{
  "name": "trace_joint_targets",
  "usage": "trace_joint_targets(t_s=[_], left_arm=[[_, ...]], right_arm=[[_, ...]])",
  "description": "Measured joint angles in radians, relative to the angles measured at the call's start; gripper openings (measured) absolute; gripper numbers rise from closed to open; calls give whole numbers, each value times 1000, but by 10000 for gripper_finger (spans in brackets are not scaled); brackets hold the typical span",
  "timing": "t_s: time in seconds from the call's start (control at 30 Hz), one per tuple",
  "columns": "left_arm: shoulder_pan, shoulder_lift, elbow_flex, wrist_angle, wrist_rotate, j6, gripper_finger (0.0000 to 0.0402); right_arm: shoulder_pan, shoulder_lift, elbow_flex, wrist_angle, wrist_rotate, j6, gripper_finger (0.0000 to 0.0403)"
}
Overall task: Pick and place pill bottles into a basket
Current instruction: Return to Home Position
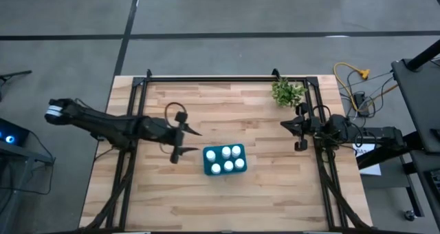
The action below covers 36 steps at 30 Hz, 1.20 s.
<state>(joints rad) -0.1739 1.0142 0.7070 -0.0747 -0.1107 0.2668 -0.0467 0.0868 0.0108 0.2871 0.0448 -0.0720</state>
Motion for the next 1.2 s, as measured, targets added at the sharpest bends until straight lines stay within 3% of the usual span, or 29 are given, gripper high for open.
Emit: trace_joint_targets(t_s=[0.57, 0.93, 1.2], left_arm=[[104, -458, -472, 439, -52, 0, 228], [122, -718, -656, 587, 1, -24, 228], [122, -927, -698, 540, 5, -25, 228]], right_arm=[[0, 0, 0, 3, 3, 8, 8], [0, 2, 0, 2, 3, 5, 8], [0, 2, 0, 1, 4, 1, 8]])
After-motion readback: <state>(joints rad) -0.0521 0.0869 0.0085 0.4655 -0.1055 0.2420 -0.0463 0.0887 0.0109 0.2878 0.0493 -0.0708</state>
